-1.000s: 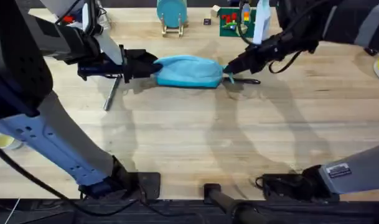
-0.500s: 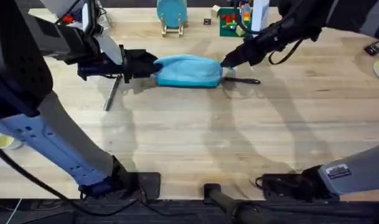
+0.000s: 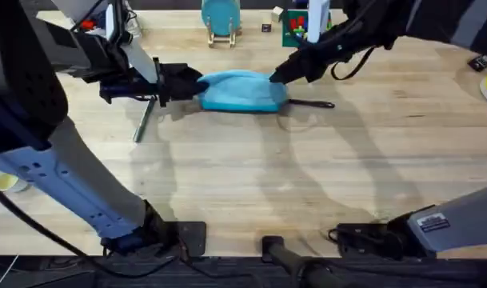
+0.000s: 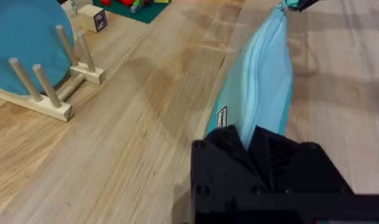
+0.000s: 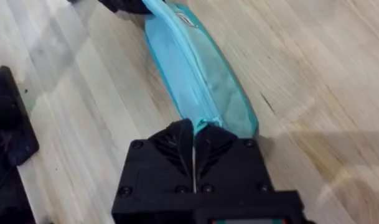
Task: Unzip the bag, pick up the pens from the table one at a time and place them inside, then zip the bag closed.
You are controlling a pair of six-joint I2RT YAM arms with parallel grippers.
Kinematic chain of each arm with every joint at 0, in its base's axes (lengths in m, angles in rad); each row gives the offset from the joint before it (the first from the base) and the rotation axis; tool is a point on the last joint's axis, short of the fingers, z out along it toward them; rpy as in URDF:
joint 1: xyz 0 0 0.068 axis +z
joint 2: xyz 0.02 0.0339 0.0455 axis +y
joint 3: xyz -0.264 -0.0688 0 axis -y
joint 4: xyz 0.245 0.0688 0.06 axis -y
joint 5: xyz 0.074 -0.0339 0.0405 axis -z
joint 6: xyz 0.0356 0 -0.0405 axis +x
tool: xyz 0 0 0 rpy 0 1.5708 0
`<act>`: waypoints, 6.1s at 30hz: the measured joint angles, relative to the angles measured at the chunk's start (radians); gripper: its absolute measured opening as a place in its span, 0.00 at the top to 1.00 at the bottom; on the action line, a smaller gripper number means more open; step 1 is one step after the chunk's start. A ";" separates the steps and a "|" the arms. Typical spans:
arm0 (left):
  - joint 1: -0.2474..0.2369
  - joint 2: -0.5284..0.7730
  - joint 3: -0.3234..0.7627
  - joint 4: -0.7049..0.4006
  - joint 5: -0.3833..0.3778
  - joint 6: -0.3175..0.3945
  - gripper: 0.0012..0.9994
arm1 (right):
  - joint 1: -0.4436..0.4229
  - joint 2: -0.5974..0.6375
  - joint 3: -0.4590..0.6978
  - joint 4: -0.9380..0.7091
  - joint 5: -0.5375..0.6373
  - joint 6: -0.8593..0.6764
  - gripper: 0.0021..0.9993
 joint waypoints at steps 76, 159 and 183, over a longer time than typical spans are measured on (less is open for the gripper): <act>0.026 0.000 0.006 0.008 -0.012 0.000 0.96 | 0.313 0.198 0.000 0.699 0.036 0.468 0.97; 0.016 -0.263 0.130 -0.351 -0.194 -0.013 0.00 | 0.042 -0.201 0.012 0.273 0.128 0.399 0.02; 0.016 -0.781 0.130 -0.547 -0.541 -0.622 0.00 | 0.032 -0.251 0.012 -0.140 0.212 0.012 0.49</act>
